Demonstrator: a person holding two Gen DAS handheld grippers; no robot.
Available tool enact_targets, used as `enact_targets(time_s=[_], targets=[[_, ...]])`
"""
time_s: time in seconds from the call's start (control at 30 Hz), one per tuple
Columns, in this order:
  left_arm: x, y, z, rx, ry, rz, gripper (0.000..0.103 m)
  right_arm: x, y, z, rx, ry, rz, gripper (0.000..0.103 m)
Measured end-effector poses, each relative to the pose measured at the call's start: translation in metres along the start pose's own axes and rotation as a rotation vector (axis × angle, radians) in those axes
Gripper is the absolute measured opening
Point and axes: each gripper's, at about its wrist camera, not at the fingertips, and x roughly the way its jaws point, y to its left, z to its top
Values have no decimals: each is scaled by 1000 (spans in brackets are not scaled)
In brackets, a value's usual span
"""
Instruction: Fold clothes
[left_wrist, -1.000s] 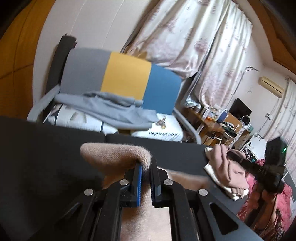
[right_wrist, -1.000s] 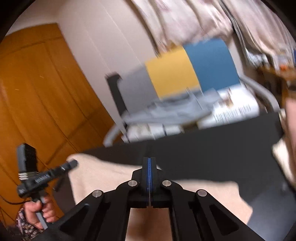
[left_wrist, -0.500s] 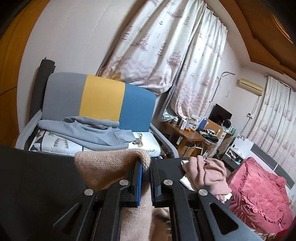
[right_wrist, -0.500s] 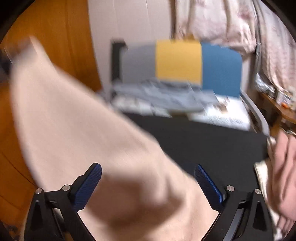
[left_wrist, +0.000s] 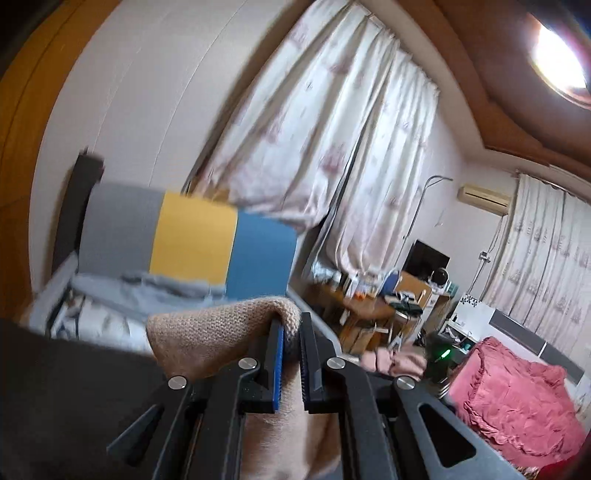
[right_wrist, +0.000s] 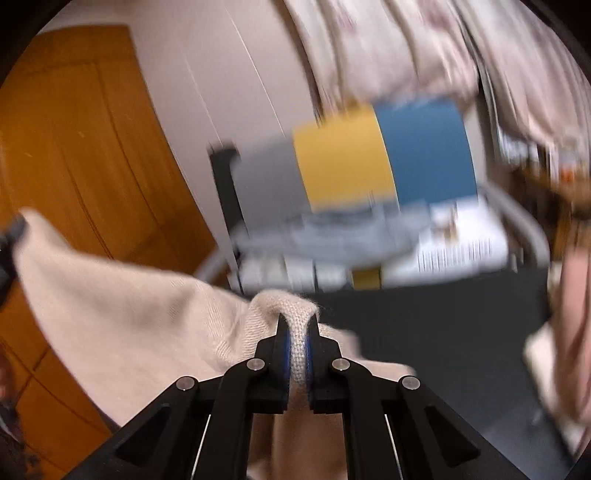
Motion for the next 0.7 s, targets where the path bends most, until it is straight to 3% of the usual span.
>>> enact_targets(time_s=[0.2, 0.37, 0.53, 0.7], targets=[[-22, -30, 61, 89, -93, 22, 6, -41, 30, 92, -59, -173, 25, 7], [-53, -57, 104, 134, -203, 25, 7, -69, 44, 141, -79, -284, 27, 7], [-64, -61, 122, 159, -235, 49, 7, -84, 51, 162, -87, -309, 46, 7], [-54, -38, 103, 111, -180, 49, 7, -53, 53, 140, -82, -219, 55, 7]])
